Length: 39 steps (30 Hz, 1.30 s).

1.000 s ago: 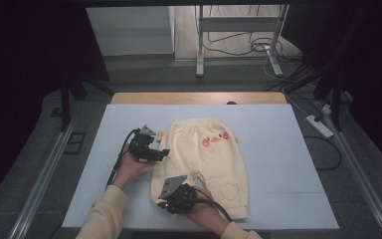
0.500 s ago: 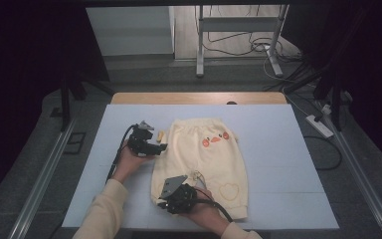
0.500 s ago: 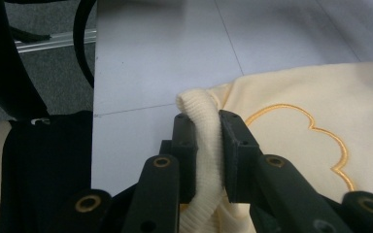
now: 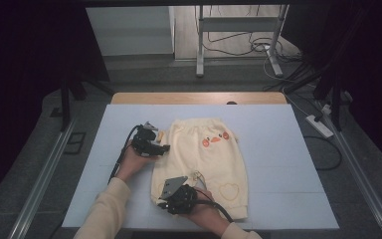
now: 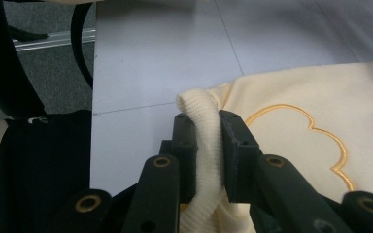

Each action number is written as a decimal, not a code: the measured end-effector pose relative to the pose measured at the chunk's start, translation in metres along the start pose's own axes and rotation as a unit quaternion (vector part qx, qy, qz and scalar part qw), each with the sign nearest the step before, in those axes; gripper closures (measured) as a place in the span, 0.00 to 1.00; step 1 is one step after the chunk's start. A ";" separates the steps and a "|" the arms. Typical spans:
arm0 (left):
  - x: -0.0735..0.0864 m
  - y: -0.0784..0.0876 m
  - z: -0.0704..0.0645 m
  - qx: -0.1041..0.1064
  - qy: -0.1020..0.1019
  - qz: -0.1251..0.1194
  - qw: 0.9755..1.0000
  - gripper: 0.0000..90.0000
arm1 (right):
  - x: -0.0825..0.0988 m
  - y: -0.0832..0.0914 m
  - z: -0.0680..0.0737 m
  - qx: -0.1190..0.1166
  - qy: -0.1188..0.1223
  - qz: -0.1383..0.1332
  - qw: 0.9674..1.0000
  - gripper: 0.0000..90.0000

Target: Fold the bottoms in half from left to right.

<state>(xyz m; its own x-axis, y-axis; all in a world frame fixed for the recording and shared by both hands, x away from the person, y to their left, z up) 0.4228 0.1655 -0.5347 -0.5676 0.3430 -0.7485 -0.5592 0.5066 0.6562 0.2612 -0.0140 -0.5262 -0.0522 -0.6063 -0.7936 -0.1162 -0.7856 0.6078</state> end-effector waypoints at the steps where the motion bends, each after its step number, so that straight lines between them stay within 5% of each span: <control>1: 0.000 -0.001 0.000 0.000 0.002 0.000 1.000 0.23 | 0.000 0.000 0.000 -0.001 -0.001 0.000 1.000 0.86; 10: 0.003 -0.010 -0.005 0.004 0.000 0.027 1.000 0.20 | 0.001 0.000 0.000 0.000 0.001 -0.001 1.000 0.86; 19: 0.003 -0.012 -0.009 -0.002 -0.006 0.028 1.000 0.19 | 0.001 -0.001 0.000 -0.001 0.001 0.000 1.000 0.86; 26: 0.001 -0.011 -0.015 0.018 -0.009 0.024 1.000 0.38 | 0.001 -0.001 0.001 -0.001 0.002 0.001 1.000 0.86; 35: 0.002 -0.011 -0.019 0.066 0.007 0.012 0.998 0.81 | 0.001 -0.001 0.001 0.000 0.004 0.003 1.000 0.86; 39: 0.002 -0.011 -0.020 0.071 0.000 0.011 0.997 0.88 | 0.002 -0.001 0.001 -0.001 0.003 0.002 1.000 0.86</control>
<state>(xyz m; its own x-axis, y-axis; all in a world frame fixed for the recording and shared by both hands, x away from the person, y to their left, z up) 0.4161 0.1448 -0.5413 -0.5784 0.3549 -0.7345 -0.4563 0.6056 0.6520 0.2602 -0.0141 -0.5281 -0.0474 -0.6107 -0.7905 -0.1145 -0.7828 0.6116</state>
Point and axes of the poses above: each handheld gripper's, and its own axes: y roughly backward along the jaws, x roughly out of its underside, z roughly to its left, the point moved 1 cm from there along -y, roughly forward along the jaws, and after that the axes turned 9 degrees about -z, right-handed, at the moved point
